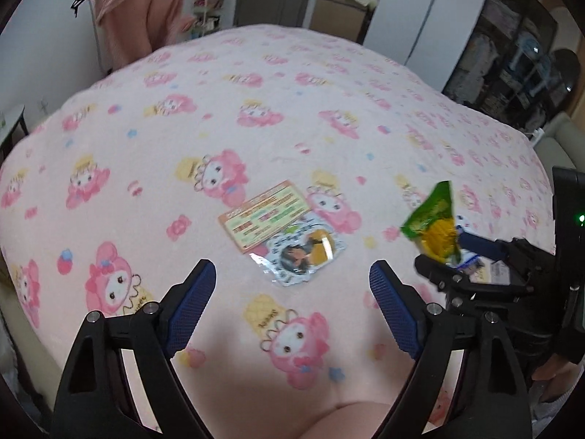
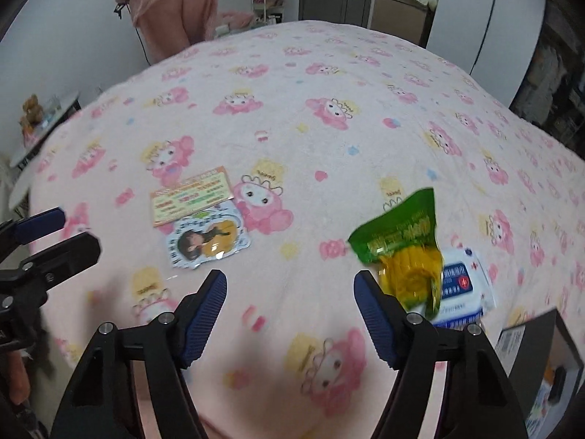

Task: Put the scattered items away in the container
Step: 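Move the right tool toward the clear sleeve with the babi card, then close the right gripper on the clear sleeve with the cartoon sticker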

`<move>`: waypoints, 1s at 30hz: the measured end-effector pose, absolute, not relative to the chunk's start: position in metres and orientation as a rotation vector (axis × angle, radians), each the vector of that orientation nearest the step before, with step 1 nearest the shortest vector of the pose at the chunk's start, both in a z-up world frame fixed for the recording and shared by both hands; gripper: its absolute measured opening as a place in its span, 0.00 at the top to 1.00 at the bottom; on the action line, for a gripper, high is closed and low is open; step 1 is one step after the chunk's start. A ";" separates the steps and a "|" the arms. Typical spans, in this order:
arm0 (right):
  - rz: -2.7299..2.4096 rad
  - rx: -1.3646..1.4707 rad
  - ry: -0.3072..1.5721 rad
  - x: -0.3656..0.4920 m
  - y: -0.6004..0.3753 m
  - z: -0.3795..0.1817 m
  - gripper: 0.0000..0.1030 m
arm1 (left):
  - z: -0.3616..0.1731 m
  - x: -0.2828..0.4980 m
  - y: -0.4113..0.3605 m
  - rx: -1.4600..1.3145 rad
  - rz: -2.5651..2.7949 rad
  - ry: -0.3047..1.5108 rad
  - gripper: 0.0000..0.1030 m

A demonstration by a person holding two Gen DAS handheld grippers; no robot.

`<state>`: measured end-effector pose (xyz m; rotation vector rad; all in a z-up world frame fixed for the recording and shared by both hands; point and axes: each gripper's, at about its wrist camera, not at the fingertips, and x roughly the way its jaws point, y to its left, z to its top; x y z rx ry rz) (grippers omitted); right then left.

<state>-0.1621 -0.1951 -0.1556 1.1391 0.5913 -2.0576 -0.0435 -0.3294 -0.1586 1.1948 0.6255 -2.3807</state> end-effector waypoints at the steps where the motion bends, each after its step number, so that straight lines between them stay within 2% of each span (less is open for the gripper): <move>1: -2.053 1.141 0.602 -0.166 -0.201 -0.162 0.32 | -0.169 -0.045 -0.335 1.223 -2.360 0.645 0.28; 3: -2.042 1.147 0.623 -0.174 -0.213 -0.176 0.32 | -0.189 -0.048 -0.346 1.285 -2.311 0.679 0.34; 12: -1.971 1.188 0.598 -0.194 -0.248 -0.216 0.32 | -0.240 -0.064 -0.366 1.312 -2.272 0.837 0.34; 15: -1.958 1.163 0.592 -0.200 -0.264 -0.225 0.32 | -0.252 -0.075 -0.367 1.316 -2.257 0.841 0.44; 16: -1.953 1.166 0.591 -0.203 -0.269 -0.230 0.33 | -0.255 -0.078 -0.366 1.320 -2.249 0.824 0.46; 17: -1.942 1.173 0.592 -0.206 -0.273 -0.237 0.44 | -0.257 -0.081 -0.366 1.322 -2.246 0.809 0.49; 18: -1.928 1.184 0.591 -0.209 -0.276 -0.242 0.50 | -0.258 -0.083 -0.366 1.323 -2.243 0.796 0.53; 22: -1.859 1.204 0.548 -0.210 -0.279 -0.249 0.62 | -0.258 -0.087 -0.367 1.321 -2.254 0.791 0.65; 25: -1.744 1.222 0.523 -0.199 -0.277 -0.246 0.65 | -0.257 -0.085 -0.367 1.329 -2.273 0.812 0.70; 30: -1.660 1.196 0.580 -0.170 -0.268 -0.234 0.65 | -0.252 -0.075 -0.358 1.374 -2.312 0.854 0.71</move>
